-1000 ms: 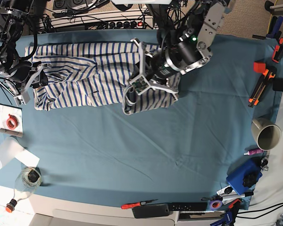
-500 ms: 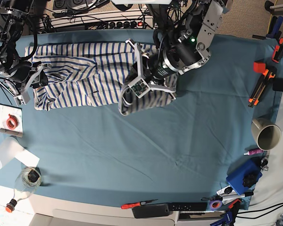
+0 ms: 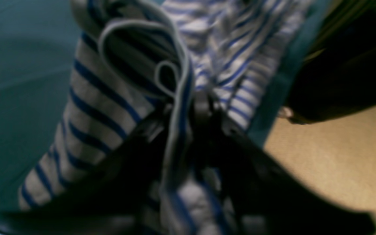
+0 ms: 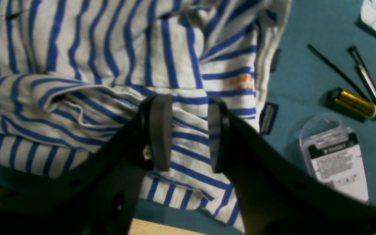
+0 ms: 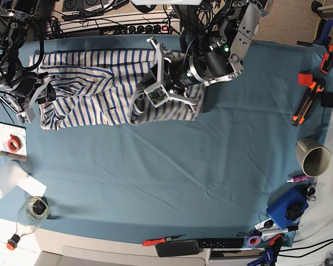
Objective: Fold the T-shirt properly
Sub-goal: 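Lift the strip end with the left gripper and fold it toward the right gripper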
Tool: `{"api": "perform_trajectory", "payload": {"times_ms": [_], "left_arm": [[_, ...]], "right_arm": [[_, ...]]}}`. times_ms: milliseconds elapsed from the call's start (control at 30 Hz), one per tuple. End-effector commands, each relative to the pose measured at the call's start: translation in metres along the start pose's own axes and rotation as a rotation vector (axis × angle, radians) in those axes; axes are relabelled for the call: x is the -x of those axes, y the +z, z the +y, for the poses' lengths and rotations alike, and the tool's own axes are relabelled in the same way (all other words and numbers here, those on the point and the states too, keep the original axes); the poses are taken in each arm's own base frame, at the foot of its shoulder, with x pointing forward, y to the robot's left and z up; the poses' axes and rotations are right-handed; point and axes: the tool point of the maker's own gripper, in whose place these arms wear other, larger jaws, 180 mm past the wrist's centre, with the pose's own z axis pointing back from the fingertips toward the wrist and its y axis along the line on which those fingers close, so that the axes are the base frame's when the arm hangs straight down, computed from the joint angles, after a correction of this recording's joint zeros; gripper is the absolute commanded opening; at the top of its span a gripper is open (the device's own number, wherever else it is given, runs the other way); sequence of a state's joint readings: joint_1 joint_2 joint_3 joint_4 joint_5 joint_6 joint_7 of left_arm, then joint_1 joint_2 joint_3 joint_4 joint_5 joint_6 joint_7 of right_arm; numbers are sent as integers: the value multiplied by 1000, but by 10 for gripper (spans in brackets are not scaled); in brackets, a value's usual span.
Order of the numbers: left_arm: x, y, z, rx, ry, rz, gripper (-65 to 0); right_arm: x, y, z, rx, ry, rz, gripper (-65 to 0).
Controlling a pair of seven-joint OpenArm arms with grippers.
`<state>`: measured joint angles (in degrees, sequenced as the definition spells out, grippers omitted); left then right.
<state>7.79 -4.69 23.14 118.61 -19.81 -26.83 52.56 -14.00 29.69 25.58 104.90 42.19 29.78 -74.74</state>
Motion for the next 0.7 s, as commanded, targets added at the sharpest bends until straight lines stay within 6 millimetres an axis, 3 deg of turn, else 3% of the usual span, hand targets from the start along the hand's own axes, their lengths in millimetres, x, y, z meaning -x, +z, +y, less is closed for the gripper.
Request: {"api": "perform_trajectory", "payload": {"times_ms": [0,67,333,533,667], "left_arm": [[-21,1,-5,19,7,-78,-477],[-29,0,-10,43,30,-108,-432],[-52,-5,-17,54,60,-182,-431],[-21,-6,0,-50,74,-10,-438],[-1,3,21,-201,111,98,-519]], "right_arm": [[-13,7,-7,22,17,-42,-458],[-13,7,-7,24,18,-41,-458],[-14,7,-7,24,18,-44,-458],[-17,7,-7,23,18,-60,-458],[-19,8,-8,25,19,-66,-458]]}}
